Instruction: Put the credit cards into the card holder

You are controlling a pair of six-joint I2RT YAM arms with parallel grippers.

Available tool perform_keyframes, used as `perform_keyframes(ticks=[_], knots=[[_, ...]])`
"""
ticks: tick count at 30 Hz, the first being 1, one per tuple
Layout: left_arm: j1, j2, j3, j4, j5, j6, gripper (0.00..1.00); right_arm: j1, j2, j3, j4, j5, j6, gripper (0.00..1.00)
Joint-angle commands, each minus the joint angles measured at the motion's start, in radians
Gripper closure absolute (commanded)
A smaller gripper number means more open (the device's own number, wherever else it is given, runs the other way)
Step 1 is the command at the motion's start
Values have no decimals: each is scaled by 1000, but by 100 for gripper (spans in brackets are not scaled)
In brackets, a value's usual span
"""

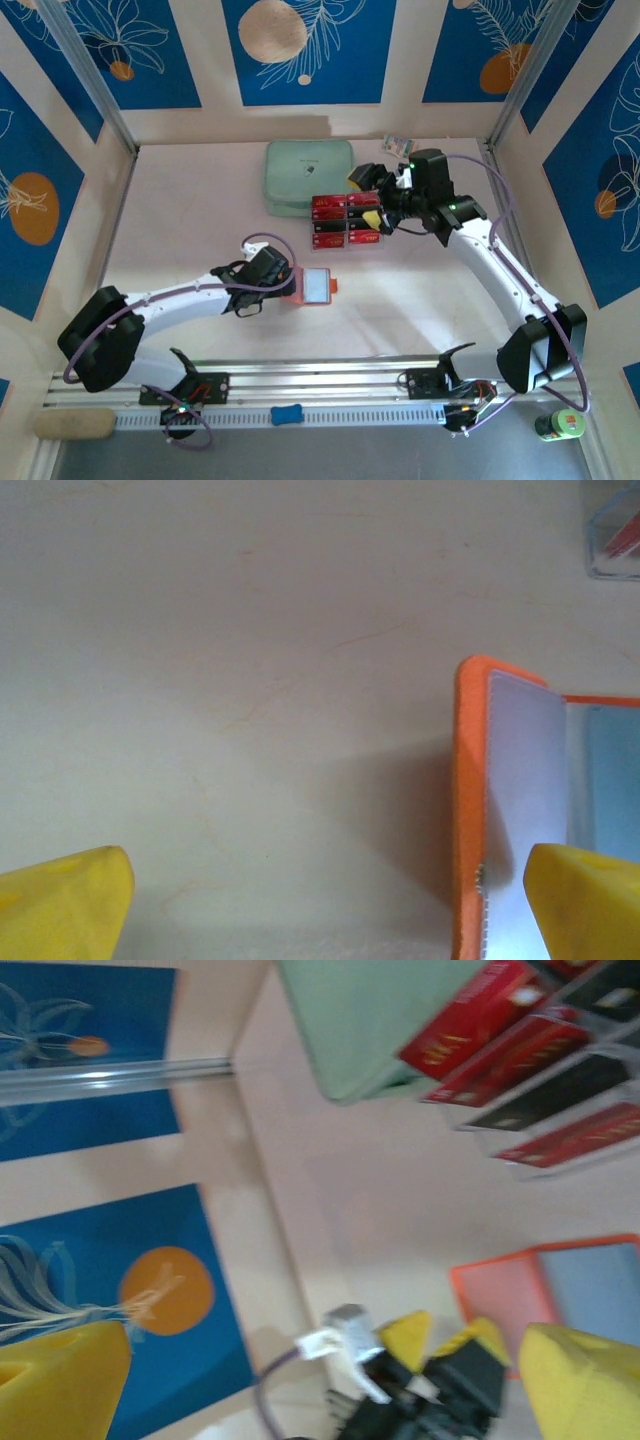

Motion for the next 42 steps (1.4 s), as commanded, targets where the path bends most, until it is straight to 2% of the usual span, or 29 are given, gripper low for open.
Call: perform_keyframes(ticks=[1, 8, 10, 15, 22, 27, 29, 32, 35, 42], knots=[[7, 5, 17, -55, 16, -59, 0, -24, 29, 71, 137, -99, 150, 1], [6, -47, -8, -100, -10, -120, 0, -44, 51, 59, 329, -67, 273, 1], [6, -54, -12, -105, -20, -126, 0, -30, 60, 69, 314, -53, 277, 0], [7, -43, -4, -93, -27, -115, 0, -10, 107, 56, 445, -119, 337, 1], [6, -30, -9, -60, -15, -103, 0, 37, 8, 37, 371, 88, 237, 2], [6, -1, -2, -34, -1, -94, 0, 32, 40, 53, 420, -93, 225, 1], [6, 3, -6, -23, 3, -97, 0, 37, 51, 85, 349, -143, 187, 1], [6, 4, -16, 5, 7, -94, 0, 37, 73, 151, 147, -199, 26, 1], [7, 22, -15, 21, 17, -86, 0, 27, 79, 167, -5, -191, -102, 1], [6, 30, -31, 42, 15, -97, 0, 2, 128, 88, -166, -165, -384, 1]])
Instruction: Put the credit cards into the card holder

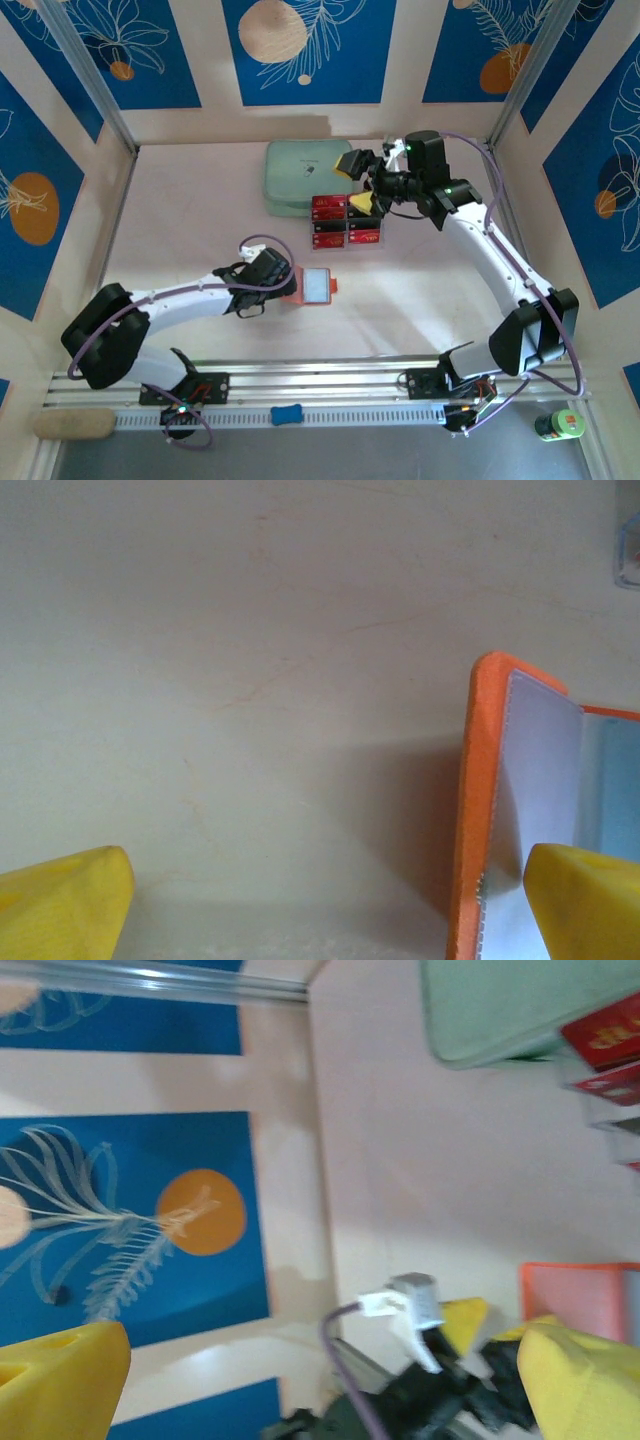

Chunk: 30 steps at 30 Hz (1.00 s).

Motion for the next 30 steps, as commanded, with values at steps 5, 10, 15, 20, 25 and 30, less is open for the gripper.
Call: perform_keyframes(ticks=[5, 10, 15, 20, 25, 30], knots=[[7, 1, -41, 19, -6, -13, 0, 30, 85, -35, -249, 86, -403, 2], [6, 26, -45, 26, -3, 21, 0, 85, 150, -26, -300, 216, -555, 10], [7, 56, -39, 48, 20, 57, 0, 149, 277, 45, -359, 346, -707, 22], [6, 51, -39, 49, 22, 79, 0, 219, 381, 125, -392, 506, -843, 27], [7, 41, -41, 52, 25, 111, 0, 251, 467, 226, -433, 573, -885, 31], [6, 46, -48, 75, 32, 115, 0, 287, 558, 347, -431, 512, -845, 33]])
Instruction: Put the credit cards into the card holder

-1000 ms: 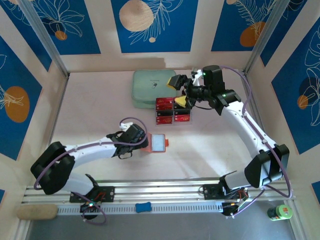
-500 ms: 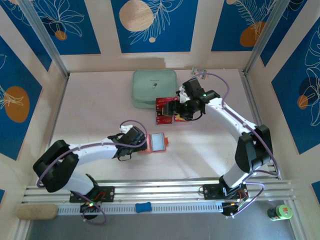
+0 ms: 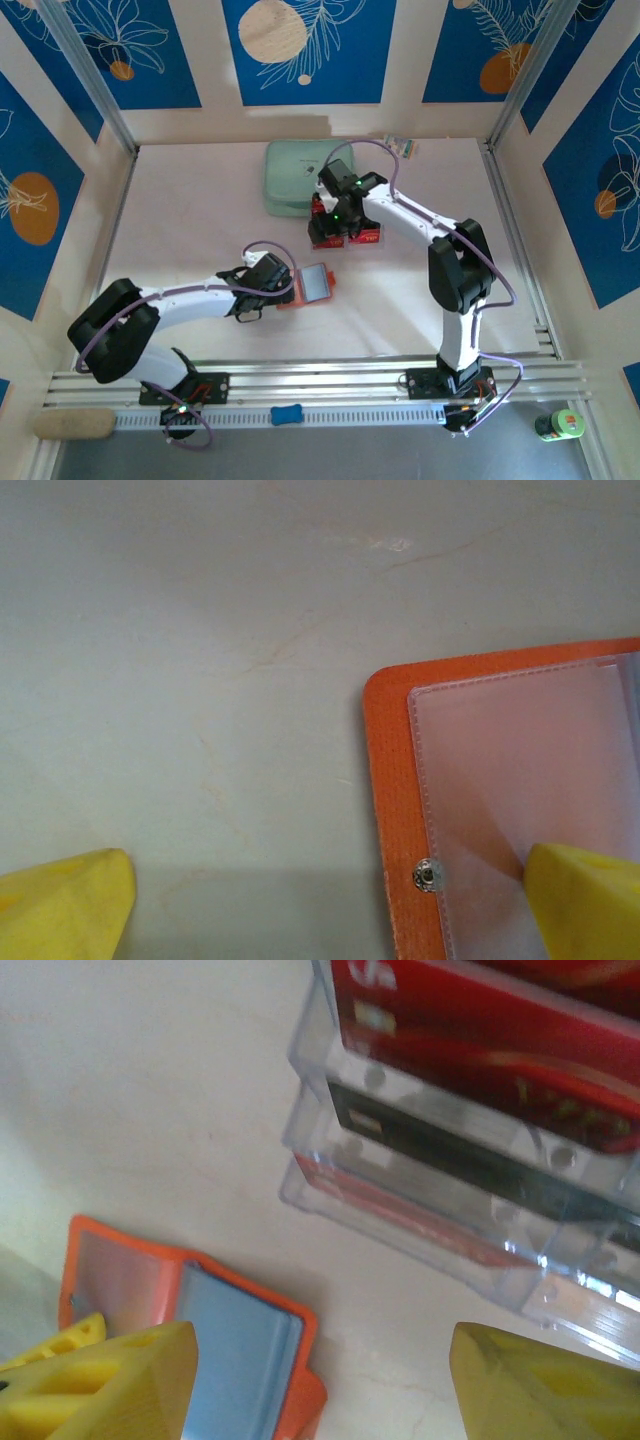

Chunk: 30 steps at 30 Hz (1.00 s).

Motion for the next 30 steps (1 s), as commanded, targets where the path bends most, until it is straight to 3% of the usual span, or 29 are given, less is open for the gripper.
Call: perform_keyframes(ticks=[1, 9, 16, 23, 30], knots=[[6, 7, -10, 51, 26, 25, 0, 25, 63, 88, -23, -15, 1, 34], [6, 22, 8, 52, 22, 46, 0, 66, 295, 362, -72, -28, 40, 38], [6, 24, 14, 51, 23, 56, 0, 64, 407, 525, -119, 10, 84, 39], [6, 25, 18, 47, 21, 61, 0, 21, 405, 511, -125, 33, 131, 39], [6, 29, 16, 51, 23, 61, 0, 31, 253, 348, -37, -63, 87, 39]])
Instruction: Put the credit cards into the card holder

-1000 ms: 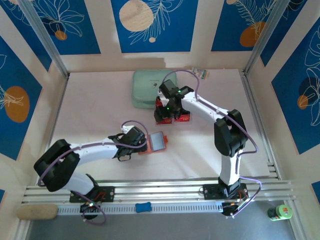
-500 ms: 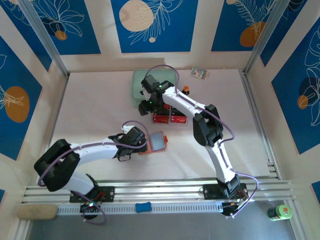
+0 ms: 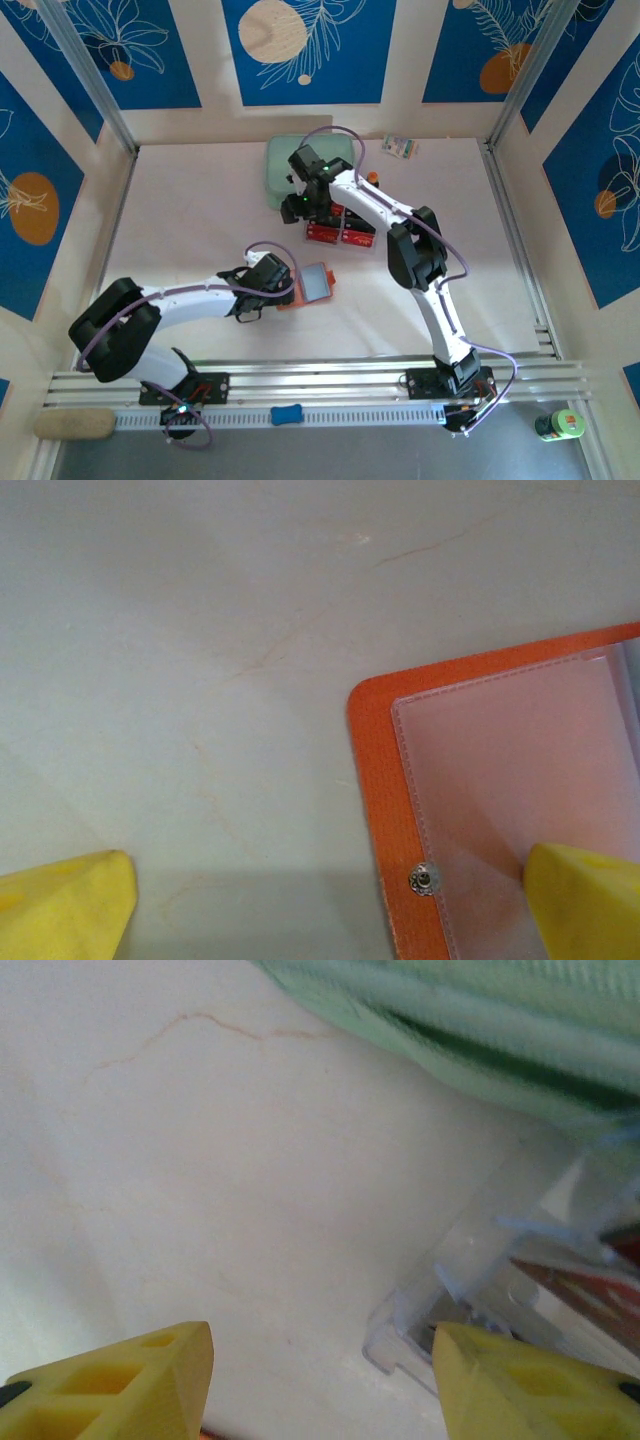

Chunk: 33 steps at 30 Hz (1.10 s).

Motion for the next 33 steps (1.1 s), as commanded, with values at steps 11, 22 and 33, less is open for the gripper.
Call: perform_keyframes(ticks=[11, 22, 33], knots=[[7, 14, 15, 44, 23, 15, 0, 6, -228, -306, 66, 26, -159, 42], [6, 12, 12, 43, 22, 12, 0, 20, -184, -293, 59, 216, -302, 48], [7, 14, 13, 46, 20, 12, 0, 39, -129, -283, 64, 286, -346, 54]])
